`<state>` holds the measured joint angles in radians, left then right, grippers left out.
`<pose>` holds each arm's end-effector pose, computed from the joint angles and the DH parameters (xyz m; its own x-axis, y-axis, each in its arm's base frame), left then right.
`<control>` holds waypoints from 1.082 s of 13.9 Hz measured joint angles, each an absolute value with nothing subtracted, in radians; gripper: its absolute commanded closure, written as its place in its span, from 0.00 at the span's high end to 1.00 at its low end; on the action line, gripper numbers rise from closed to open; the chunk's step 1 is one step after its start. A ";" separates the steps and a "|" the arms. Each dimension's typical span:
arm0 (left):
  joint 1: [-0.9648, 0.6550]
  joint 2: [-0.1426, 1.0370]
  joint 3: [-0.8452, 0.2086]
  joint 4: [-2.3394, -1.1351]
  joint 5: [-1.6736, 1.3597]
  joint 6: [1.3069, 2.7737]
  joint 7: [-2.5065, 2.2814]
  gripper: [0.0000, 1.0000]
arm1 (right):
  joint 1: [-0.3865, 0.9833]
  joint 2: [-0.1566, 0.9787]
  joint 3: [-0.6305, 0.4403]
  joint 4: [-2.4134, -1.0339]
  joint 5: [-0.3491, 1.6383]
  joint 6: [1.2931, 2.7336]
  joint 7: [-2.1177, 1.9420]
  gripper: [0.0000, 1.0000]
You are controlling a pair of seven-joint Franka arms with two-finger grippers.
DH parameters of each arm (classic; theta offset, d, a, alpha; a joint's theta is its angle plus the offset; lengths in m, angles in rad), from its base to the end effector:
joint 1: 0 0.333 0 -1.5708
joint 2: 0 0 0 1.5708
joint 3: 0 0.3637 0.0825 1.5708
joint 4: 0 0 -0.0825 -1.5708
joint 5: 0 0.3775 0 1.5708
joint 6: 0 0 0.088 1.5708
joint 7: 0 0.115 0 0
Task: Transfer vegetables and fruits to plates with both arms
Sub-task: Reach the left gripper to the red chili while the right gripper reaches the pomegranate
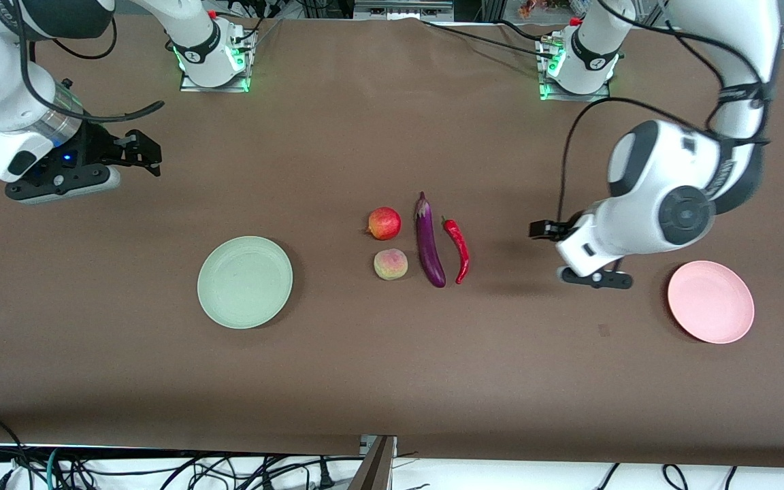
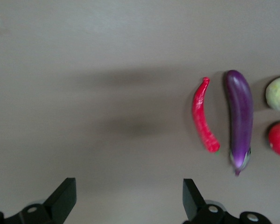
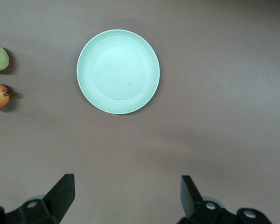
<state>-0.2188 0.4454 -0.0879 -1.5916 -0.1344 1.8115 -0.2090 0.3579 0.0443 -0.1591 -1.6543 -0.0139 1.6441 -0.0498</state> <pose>0.6336 -0.2048 0.4001 0.9657 -0.0588 -0.2528 -0.0325 -0.9937 0.1070 0.5537 0.1121 0.6071 0.9676 0.2465 -0.0549 0.2478 -0.9686 0.0181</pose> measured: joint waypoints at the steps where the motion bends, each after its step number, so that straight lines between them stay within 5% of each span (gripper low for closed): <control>1: -0.254 0.475 -0.090 -1.599 -0.135 1.861 -0.255 1.00 | 0.360 0.051 -0.159 -1.654 -0.013 1.643 -0.050 1.00; 9: -0.427 0.613 -0.093 -1.805 -0.135 2.356 -0.418 1.00 | 0.406 0.171 -0.158 -1.652 0.132 1.697 0.050 1.00; 10: -0.444 0.615 -0.093 -1.829 -0.135 2.397 -0.438 0.89 | 0.423 0.190 -0.158 -1.651 0.133 1.719 0.077 1.00; 12: -0.464 0.622 -0.093 -1.857 -0.135 2.446 -0.456 0.36 | 0.456 0.222 -0.157 -1.650 0.133 1.761 0.132 1.00; 15: -0.470 0.629 -0.092 -1.868 -0.135 2.457 -0.458 0.13 | 0.501 0.264 -0.157 -1.648 0.134 1.825 0.211 1.00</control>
